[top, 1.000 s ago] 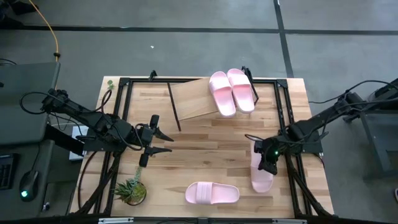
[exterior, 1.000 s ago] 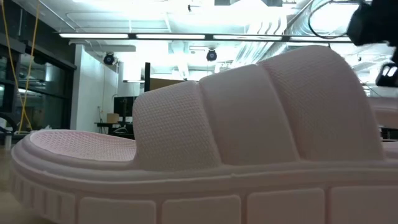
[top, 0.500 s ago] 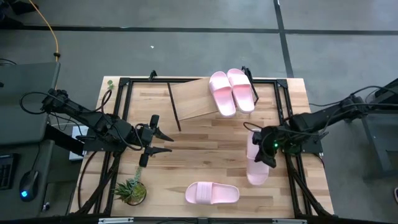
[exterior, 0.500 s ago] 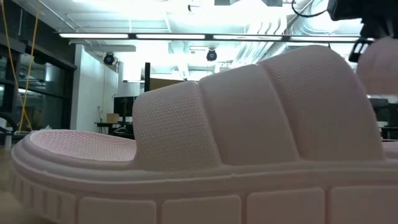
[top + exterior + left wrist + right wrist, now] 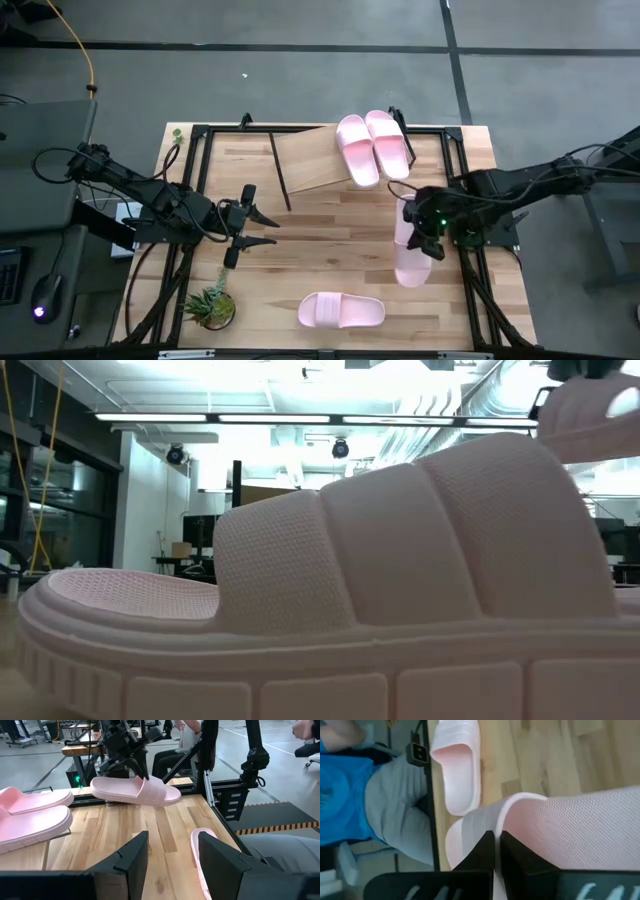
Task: Pick and place slides into the shelf
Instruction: Put the pink slide on the shelf
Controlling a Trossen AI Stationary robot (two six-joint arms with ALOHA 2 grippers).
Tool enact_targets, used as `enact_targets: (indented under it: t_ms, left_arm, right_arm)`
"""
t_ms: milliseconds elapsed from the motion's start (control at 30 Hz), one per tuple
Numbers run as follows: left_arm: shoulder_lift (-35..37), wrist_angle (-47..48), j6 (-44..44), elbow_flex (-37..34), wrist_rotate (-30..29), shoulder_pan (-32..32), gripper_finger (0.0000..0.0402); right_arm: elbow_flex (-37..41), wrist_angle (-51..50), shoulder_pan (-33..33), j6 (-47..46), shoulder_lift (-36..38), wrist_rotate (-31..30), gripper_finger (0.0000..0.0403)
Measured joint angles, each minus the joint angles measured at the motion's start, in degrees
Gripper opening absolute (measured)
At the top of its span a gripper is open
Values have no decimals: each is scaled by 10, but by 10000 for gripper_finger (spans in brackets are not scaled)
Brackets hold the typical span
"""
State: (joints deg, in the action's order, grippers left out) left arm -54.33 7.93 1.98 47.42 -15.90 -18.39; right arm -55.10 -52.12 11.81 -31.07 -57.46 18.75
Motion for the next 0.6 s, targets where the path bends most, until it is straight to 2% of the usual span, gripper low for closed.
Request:
enact_targets:
  t_ms: [600]
  left_arm:
    - [0, 19, -3, 0, 0, 0, 156]
  right_arm:
    - [-199, -108, -215, 317, -194, 121, 0]
